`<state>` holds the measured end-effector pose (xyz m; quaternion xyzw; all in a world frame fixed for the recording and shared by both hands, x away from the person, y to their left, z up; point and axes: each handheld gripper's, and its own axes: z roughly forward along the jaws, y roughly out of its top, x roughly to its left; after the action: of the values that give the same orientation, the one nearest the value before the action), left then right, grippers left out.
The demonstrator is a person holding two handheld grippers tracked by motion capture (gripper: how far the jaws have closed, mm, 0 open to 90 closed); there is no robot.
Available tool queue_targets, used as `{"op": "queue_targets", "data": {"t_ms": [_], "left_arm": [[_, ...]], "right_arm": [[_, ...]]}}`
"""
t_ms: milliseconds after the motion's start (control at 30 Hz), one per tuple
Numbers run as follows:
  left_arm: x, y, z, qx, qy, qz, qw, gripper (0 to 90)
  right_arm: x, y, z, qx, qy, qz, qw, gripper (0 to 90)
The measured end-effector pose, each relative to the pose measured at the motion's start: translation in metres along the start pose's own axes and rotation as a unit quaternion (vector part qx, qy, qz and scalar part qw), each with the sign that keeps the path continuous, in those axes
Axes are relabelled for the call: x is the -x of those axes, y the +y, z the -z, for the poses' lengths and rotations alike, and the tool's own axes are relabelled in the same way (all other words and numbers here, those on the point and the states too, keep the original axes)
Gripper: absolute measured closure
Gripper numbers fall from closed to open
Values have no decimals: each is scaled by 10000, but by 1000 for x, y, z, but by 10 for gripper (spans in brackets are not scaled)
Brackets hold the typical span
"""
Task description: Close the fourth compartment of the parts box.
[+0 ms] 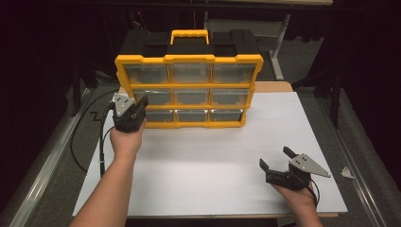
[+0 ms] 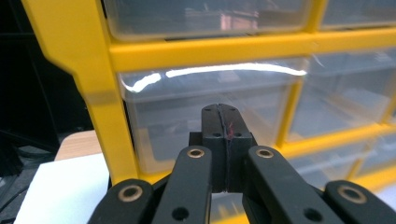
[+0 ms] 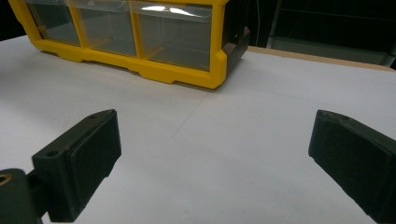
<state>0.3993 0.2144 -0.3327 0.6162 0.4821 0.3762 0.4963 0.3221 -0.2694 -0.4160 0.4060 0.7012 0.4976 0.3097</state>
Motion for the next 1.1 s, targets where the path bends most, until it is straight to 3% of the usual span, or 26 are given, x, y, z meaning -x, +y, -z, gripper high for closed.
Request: {"op": "queue_targets", "data": {"t_ms": [233,467,767,967,1100], "left_arm": [[0,-22,21,-2,-245,-2,9997,898],[6,-54,37,-80,-542,-79,9985,899],[9,-90,64,-232,-952,-130,9951,898],[9,-105,84,-96,-948,-202,9952,897],[10,-106,91,-146,-900,-282,9954,874]], "right_arm": [[-2,1,1,13,-20,29,10000,39],[-4,0,-1,-18,-3,63,10000,39],[-5,0,-1,-47,0,90,9999,42],[-6,-1,-2,-72,33,128,9999,42],[-7,0,-2,-48,69,92,9999,42]]}}
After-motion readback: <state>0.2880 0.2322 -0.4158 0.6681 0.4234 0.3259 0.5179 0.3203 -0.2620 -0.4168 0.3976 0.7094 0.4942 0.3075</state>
